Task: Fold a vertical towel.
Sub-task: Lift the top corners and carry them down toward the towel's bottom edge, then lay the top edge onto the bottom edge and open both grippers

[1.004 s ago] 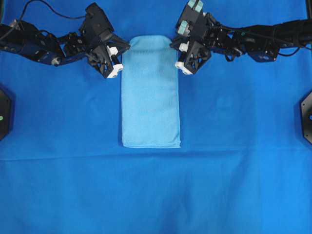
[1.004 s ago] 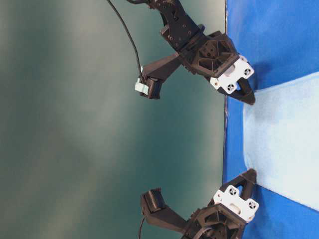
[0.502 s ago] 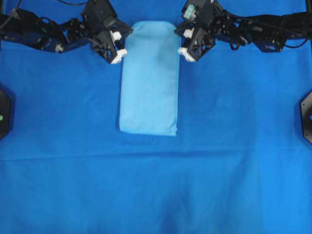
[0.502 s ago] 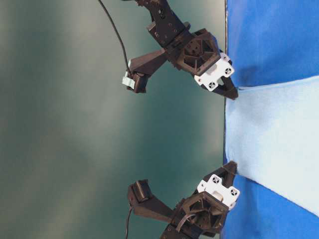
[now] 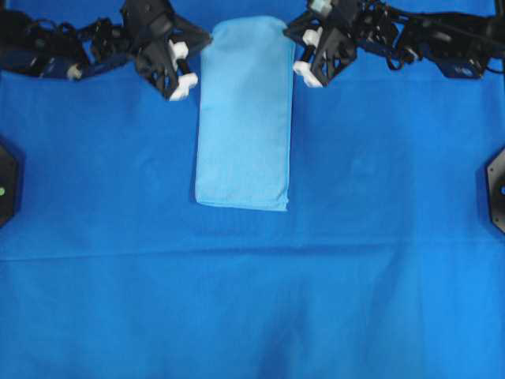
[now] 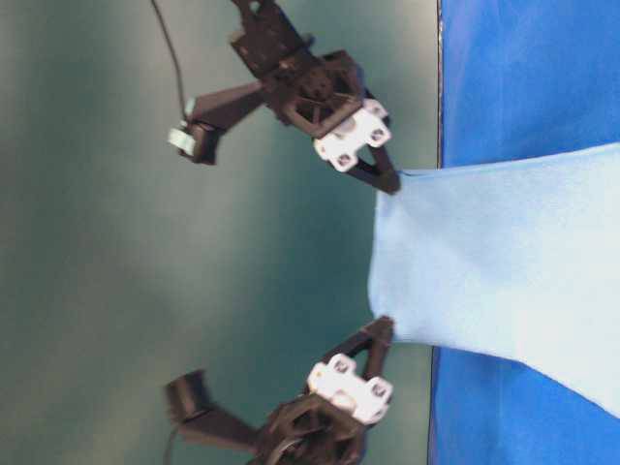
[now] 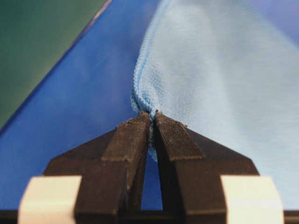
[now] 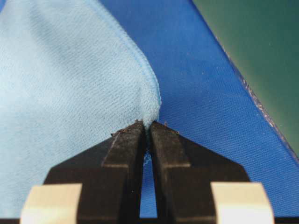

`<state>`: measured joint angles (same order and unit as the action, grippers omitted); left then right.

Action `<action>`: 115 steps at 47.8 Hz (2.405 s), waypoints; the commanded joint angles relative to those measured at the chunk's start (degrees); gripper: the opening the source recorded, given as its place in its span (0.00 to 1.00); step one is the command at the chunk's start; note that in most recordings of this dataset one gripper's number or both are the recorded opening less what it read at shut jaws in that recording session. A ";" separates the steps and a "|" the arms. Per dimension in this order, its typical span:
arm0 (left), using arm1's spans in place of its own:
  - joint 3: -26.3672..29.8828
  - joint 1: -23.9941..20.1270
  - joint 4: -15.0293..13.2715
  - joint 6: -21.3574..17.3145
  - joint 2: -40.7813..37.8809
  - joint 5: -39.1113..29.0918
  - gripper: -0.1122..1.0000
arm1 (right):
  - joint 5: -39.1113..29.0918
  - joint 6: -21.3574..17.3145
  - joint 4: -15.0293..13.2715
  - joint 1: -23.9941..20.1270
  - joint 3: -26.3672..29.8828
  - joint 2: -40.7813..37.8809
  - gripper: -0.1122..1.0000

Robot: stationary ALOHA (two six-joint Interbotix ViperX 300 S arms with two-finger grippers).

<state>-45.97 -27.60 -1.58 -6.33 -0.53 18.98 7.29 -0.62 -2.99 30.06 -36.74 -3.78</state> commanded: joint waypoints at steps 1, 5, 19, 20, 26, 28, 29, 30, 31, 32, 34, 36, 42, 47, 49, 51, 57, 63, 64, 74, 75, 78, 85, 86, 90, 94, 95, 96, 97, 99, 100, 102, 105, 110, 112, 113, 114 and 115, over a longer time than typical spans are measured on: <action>-0.26 1.76 0.00 -0.62 4.04 -1.14 0.14 | -1.58 0.09 -0.09 -1.85 0.18 3.69 0.15; -1.32 3.69 0.00 -1.76 6.24 -2.46 0.14 | -3.25 0.09 -0.09 -3.60 -0.09 5.54 0.15; -5.71 12.13 0.00 -1.93 11.34 -6.06 0.14 | -8.00 -0.62 0.00 -11.25 -2.99 8.35 0.15; -5.98 12.74 0.00 -1.76 11.43 -6.24 0.14 | -8.26 -0.62 0.09 -11.78 -3.08 8.35 0.15; -7.21 16.79 0.09 -0.88 11.43 -7.21 0.14 | -9.67 -0.79 0.26 -15.29 -3.69 8.35 0.15; -7.47 18.11 0.00 -0.79 11.07 -7.29 0.14 | -9.76 -0.88 0.26 -16.35 -3.96 8.44 0.15; -7.56 18.72 0.00 -0.79 10.81 -7.21 0.14 | -9.76 -0.88 0.44 -16.87 -4.04 8.35 0.15; -7.65 19.51 0.00 -0.70 10.46 -7.03 0.14 | -9.67 -0.88 0.53 -17.31 -4.22 8.35 0.15; -7.73 20.04 0.00 -0.70 10.11 -6.94 0.14 | -9.58 -0.88 0.79 -17.75 -4.39 8.35 0.15; -7.82 20.83 0.00 -0.62 9.40 -6.77 0.14 | -9.49 -0.88 0.88 -18.19 -4.57 8.35 0.15; -7.91 21.53 0.00 -0.44 8.17 -6.24 0.14 | -9.49 -0.88 1.32 -18.90 -5.01 8.35 0.15; -7.91 22.24 -0.09 -0.18 6.86 -5.19 0.14 | -9.32 -0.88 1.58 -19.42 -5.45 8.26 0.15; -8.35 23.03 -0.09 1.67 2.29 0.00 0.14 | -8.44 -0.88 2.64 -20.48 -6.24 7.38 0.15; -8.79 23.03 -0.09 2.20 -0.35 2.29 0.14 | -6.77 -0.88 3.52 -21.09 -6.77 5.89 0.15; -8.79 23.03 -0.09 2.20 -0.97 2.99 0.14 | -5.98 -0.88 3.78 -21.45 -6.86 5.27 0.15; -8.79 23.03 -0.09 2.29 -1.41 3.34 0.14 | -5.19 -0.88 3.87 -21.62 -6.94 4.48 0.15; -8.79 23.03 -0.09 2.29 -1.49 3.69 0.14 | -3.34 -0.88 4.22 -22.50 -6.77 2.81 0.15; -8.79 23.03 -0.09 2.29 -1.58 3.69 0.14 | -2.90 -0.88 4.83 -22.85 -6.59 2.02 0.15; -8.70 23.03 -0.09 2.29 -1.49 3.69 0.14 | -2.90 -0.88 4.92 -22.85 -6.59 1.93 0.15; -8.61 23.12 -0.09 2.29 -1.49 3.60 0.24 | -2.90 -0.97 5.19 -23.91 -6.42 1.85 0.15; -8.61 23.12 -0.09 2.29 -1.49 3.60 0.28 | -2.90 -0.97 5.19 -24.17 -6.33 1.85 0.15; -8.53 23.64 -0.09 2.29 -1.32 3.34 0.41 | -2.90 -0.97 5.19 -25.40 -6.24 1.85 0.15; -8.44 26.46 -0.09 2.29 -0.09 1.85 0.57 | -3.16 -0.97 5.19 -28.21 -6.15 1.76 0.29; -8.44 26.89 -0.09 2.29 0.18 1.67 0.57 | -3.16 -0.97 5.19 -28.65 -6.15 1.76 0.35; -8.44 29.00 -0.09 2.37 0.88 0.18 0.57 | -3.34 -0.97 5.19 -30.67 -6.15 1.85 0.57; -8.44 31.64 -0.09 2.81 1.58 -1.93 0.57 | -3.69 -0.97 5.19 -32.52 -5.89 1.85 0.63; -8.44 32.17 -0.09 3.08 1.67 -2.37 0.57 | -3.78 -0.97 5.19 -33.05 -5.71 1.85 0.61; -8.44 32.70 -0.09 3.25 1.85 -2.90 0.57 | -4.13 -1.05 5.19 -33.84 -5.54 1.85 0.60; -8.44 33.31 -0.09 3.52 2.02 -3.34 0.57 | -4.31 -1.14 5.19 -34.28 -5.36 1.85 0.58; -8.44 34.28 -0.09 3.96 2.46 -4.22 0.57 | -5.01 -1.49 5.19 -35.16 -5.01 2.02 0.55; -8.35 34.72 -0.09 4.22 2.72 -4.66 0.57 | -5.36 -1.76 5.19 -35.51 -4.83 2.11 0.54; -8.44 35.51 -0.09 4.66 3.60 -5.89 0.57 | -6.33 -2.29 5.19 -36.04 -4.48 2.29 0.53; -8.44 36.30 -0.09 5.19 4.92 -7.38 0.57 | -8.35 -3.25 5.27 -36.56 -3.87 3.43 0.53; -8.35 37.09 -0.09 5.71 8.44 -9.93 0.57 | -11.07 -4.48 5.19 -36.65 -3.60 6.06 0.53; -8.35 37.27 -0.09 5.80 10.20 -10.72 0.57 | -11.60 -4.66 5.19 -36.74 -3.69 7.65 0.53; -8.35 37.35 -0.09 5.80 11.07 -11.25 0.57 | -11.87 -4.66 5.19 -36.65 -3.87 8.44 0.53; -8.35 37.35 -0.09 5.80 12.13 -11.78 0.57 | -12.04 -4.75 5.19 -36.74 -3.96 9.23 0.53; -8.26 37.35 -0.09 5.89 13.18 -12.30 0.57 | -12.13 -4.66 5.10 -36.65 -3.96 10.46 0.53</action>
<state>-55.11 9.40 -1.58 -0.62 8.61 7.82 -4.31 -5.19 2.02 -6.42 -41.57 2.11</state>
